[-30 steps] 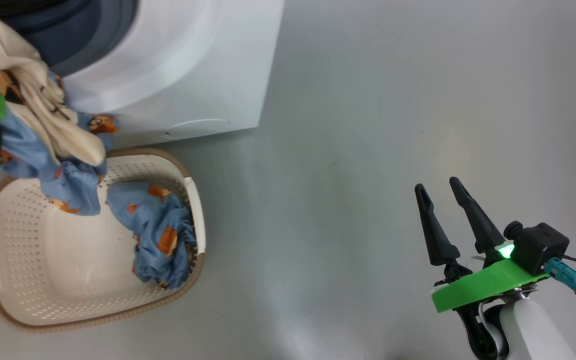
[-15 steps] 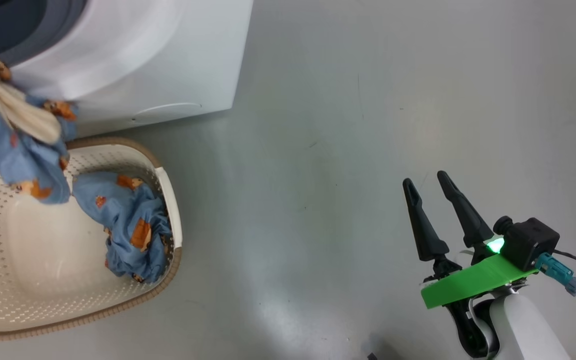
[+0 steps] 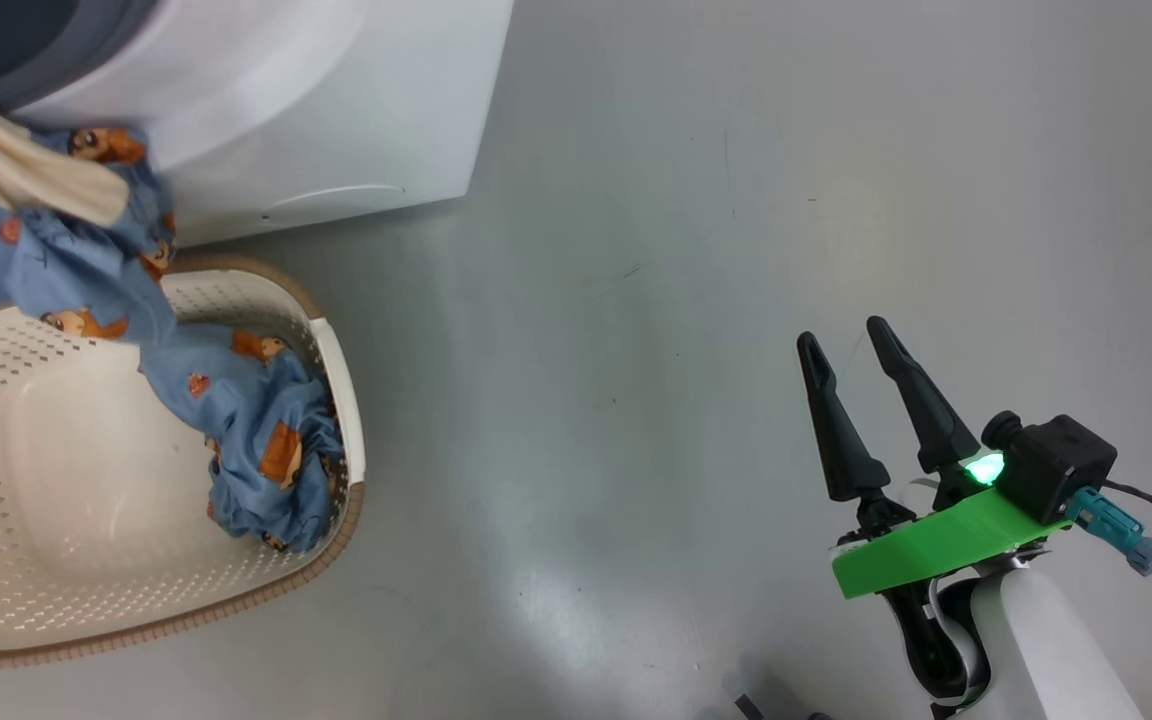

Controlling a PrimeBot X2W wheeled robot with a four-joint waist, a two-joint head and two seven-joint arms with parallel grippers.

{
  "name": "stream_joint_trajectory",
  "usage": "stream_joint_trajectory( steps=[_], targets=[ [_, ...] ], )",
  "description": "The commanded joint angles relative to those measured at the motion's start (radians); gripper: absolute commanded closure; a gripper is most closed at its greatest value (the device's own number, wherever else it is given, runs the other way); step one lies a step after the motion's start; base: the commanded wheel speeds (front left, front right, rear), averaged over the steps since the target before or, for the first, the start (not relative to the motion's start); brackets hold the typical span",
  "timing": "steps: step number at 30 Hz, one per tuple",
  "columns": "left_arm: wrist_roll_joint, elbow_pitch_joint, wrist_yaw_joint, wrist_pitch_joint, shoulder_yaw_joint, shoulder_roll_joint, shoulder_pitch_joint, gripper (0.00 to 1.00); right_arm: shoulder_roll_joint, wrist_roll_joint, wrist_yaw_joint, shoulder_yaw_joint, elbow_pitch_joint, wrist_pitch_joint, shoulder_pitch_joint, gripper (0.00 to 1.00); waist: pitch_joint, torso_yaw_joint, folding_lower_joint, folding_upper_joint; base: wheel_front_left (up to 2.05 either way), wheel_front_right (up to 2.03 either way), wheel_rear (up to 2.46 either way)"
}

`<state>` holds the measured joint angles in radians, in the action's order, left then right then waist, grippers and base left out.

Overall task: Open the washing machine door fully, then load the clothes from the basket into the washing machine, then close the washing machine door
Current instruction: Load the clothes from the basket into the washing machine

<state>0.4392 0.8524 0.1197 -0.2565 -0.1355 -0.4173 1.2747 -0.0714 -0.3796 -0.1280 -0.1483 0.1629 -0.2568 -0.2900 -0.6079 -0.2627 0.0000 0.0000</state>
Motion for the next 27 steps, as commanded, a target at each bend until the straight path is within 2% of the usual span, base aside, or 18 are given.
stream_joint_trajectory(
  steps=[1,8,9,10,12,13,27],
  targets=[
    [-0.014,0.019,0.005,-0.005,0.011,-0.039,-0.008,1.00,-0.001,0.004,-0.003,-0.023,-0.018,-0.005,0.008,0.00,0.001,0.002,0.0000,0.0000,0.00,0.00,0.00],
    [0.001,0.171,0.010,-0.005,-0.046,-0.019,0.042,1.00,-0.002,0.003,-0.003,-0.025,-0.019,-0.005,0.007,0.00,-0.003,0.007,0.0000,0.0000,0.00,0.00,0.00],
    [0.007,0.188,0.010,-0.004,-0.062,-0.017,0.049,0.96,-0.003,0.003,-0.003,-0.025,-0.019,-0.005,0.007,0.00,-0.003,0.008,0.0000,0.0000,0.00,0.00,0.00],
    [0.013,0.203,0.010,-0.001,-0.077,-0.015,0.055,0.75,-0.003,0.003,-0.003,-0.025,-0.019,-0.005,0.008,0.00,-0.003,0.008,0.0000,0.0000,0.00,0.00,0.00],
    [0.029,0.228,0.011,0.006,-0.104,-0.013,0.066,0.09,-0.003,0.003,-0.003,-0.025,-0.018,-0.005,0.007,0.00,-0.003,0.010,0.0000,0.0000,0.00,0.00,0.00],
    [0.038,0.236,0.011,0.005,-0.116,-0.014,0.071,0.00,-0.002,0.003,-0.003,-0.026,-0.018,-0.005,0.007,0.00,-0.003,0.010,0.0000,0.0000,0.00,0.00,0.00],
    [0.144,0.282,0.011,0.001,-0.246,-0.023,0.096,0.00,-0.002,0.006,-0.003,-0.023,-0.020,-0.005,0.001,0.00,-0.010,0.022,0.0000,0.0000,0.00,0.00,0.00]
  ],
)
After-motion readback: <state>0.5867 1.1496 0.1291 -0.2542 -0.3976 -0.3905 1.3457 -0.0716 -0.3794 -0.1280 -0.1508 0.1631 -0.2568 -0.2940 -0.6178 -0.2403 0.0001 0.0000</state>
